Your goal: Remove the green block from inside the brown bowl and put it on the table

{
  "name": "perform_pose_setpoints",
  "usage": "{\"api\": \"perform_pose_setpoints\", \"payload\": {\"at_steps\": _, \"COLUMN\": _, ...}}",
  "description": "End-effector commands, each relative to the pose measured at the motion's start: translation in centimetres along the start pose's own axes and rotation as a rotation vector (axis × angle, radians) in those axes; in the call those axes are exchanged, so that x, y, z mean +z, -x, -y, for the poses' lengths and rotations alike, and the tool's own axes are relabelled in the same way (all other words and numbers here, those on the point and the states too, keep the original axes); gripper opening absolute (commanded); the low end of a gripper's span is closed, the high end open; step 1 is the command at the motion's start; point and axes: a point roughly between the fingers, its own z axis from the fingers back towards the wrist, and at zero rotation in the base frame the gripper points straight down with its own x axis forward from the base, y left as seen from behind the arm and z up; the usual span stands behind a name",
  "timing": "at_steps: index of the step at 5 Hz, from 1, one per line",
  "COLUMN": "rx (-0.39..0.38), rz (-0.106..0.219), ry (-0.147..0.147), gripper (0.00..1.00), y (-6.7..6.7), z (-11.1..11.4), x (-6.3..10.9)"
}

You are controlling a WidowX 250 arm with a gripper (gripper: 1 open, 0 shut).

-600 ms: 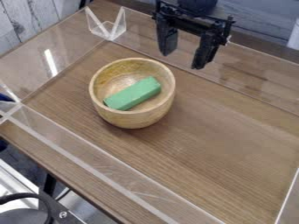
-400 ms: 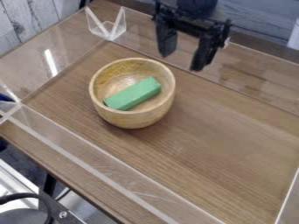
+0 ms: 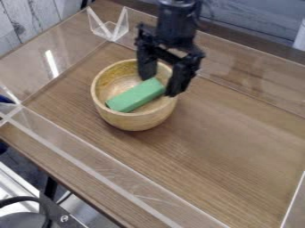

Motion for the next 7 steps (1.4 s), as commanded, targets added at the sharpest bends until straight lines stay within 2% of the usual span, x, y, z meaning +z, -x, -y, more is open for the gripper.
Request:
{"api": "perform_pose_setpoints", "payload": {"at_steps": 1, "rx": -0.010, "rz": 0.075, "ry": -0.017, "gripper": 1.00, "y": 0.7, "z": -1.6, "x": 1.0}}
{"api": "perform_pose_setpoints", "payload": {"at_steps": 2, "rx": -0.012, "rz": 0.080, "ry": -0.015, "gripper": 1.00, "y": 1.3, "z": -2.9, "x": 0.5}}
{"api": "perform_pose_setpoints", "payload": {"at_steps": 3, "rx": -0.034, "rz": 0.097, "ry": -0.012, "gripper": 1.00, "y": 1.0, "z": -4.1, "x": 0.0}}
{"api": "perform_pose_setpoints", "payload": {"at_steps": 5, "rx": -0.053, "rz": 0.096, "ry": -0.008, "gripper": 1.00, "y": -0.1, "z": -4.4, "x": -1.2}}
{"api": "perform_pose_setpoints", "payload": {"at_steps": 7, "rx": -0.074, "rz": 0.108, "ry": -0.008, "gripper": 1.00, "y": -1.1, "z": -4.3, "x": -1.3}}
